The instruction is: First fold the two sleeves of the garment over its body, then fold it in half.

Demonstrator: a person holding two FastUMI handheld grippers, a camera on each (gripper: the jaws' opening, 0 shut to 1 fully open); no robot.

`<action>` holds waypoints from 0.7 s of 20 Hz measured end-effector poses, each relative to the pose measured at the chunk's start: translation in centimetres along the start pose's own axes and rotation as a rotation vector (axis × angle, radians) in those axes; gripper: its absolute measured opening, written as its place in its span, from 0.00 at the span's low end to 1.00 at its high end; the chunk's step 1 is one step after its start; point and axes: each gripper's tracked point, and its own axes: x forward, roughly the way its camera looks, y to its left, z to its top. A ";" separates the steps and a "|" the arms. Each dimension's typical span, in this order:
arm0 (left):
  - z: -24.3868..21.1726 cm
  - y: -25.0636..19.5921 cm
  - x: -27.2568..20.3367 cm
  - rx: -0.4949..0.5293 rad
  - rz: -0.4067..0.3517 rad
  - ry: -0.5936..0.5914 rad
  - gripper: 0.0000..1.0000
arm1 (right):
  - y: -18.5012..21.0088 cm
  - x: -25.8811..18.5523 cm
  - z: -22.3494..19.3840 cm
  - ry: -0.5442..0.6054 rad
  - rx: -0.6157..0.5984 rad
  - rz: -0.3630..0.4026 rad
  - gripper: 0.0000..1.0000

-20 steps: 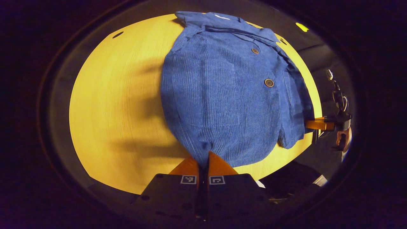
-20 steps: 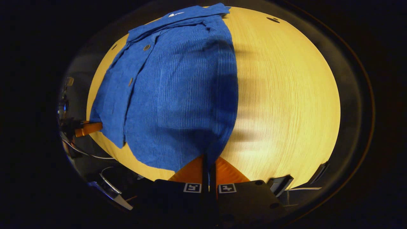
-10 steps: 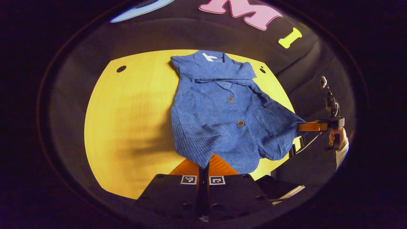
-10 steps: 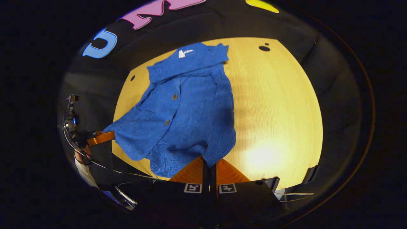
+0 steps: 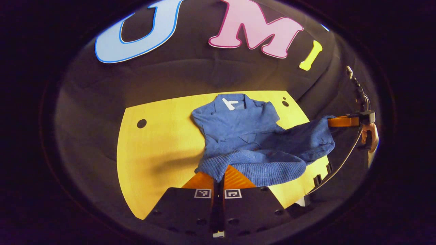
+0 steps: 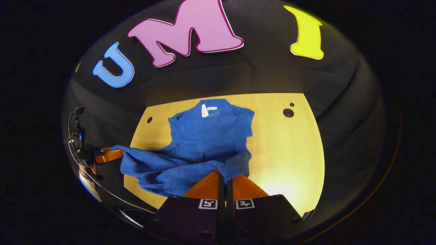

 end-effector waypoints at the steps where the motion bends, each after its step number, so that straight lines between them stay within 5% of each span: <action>1: 1.7 0.6 1.2 -0.002 0.014 -0.009 0.00 | -0.5 1.6 1.8 -0.015 -0.002 -0.004 0.05; 7: 10.0 3.2 12.0 0.062 0.113 -0.010 0.00 | -4.5 14.1 11.3 -0.094 -0.022 -0.051 0.04; 14: 11.7 5.3 25.6 0.106 0.178 0.065 0.00 | -8.7 29.2 11.2 -0.029 -0.097 -0.109 0.04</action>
